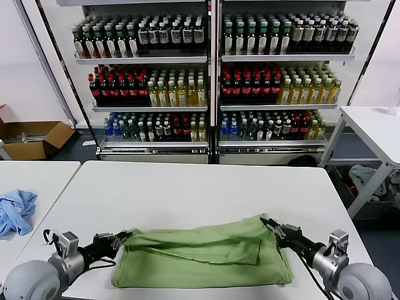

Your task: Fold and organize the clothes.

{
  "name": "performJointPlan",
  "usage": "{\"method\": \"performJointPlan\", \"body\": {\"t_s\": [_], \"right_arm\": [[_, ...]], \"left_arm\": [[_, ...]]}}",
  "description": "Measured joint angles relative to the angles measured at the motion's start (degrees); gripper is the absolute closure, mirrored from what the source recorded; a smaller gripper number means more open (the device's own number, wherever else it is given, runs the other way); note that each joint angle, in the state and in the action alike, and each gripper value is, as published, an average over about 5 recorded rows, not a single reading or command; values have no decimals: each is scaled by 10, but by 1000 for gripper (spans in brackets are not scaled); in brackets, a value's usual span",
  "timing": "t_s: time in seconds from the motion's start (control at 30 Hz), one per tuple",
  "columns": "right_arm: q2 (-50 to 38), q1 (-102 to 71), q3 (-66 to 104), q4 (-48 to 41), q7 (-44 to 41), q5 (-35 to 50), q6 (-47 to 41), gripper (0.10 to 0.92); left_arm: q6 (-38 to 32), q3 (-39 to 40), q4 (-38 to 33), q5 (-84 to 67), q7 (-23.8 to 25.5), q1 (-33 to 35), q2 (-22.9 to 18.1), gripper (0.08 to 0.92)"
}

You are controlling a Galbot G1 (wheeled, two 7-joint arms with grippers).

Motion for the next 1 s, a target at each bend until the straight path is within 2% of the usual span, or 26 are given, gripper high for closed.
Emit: {"method": "performJointPlan", "body": {"t_s": [0.1, 0.17, 0.6, 0.87, 1.0], "right_arm": [[5, -21, 9, 3, -2, -17, 3, 897], [10, -33, 16, 5, -3, -27, 6, 853], [43, -69, 124, -15, -11, -46, 49, 481], [51, -80, 187, -40, -20, -49, 95, 253], [52, -79, 202, -43, -22, -49, 109, 209]], "left_arm": [[1, -4, -6, 13, 0, 16, -5, 891], [2, -8, -10, 20, -3, 24, -9, 854], [-3, -57, -45, -1, -54, 67, -39, 476], [-30, -51, -74, -29, -145, 89, -89, 252], [-36, -34, -85, -40, -207, 96, -115, 185]]}}
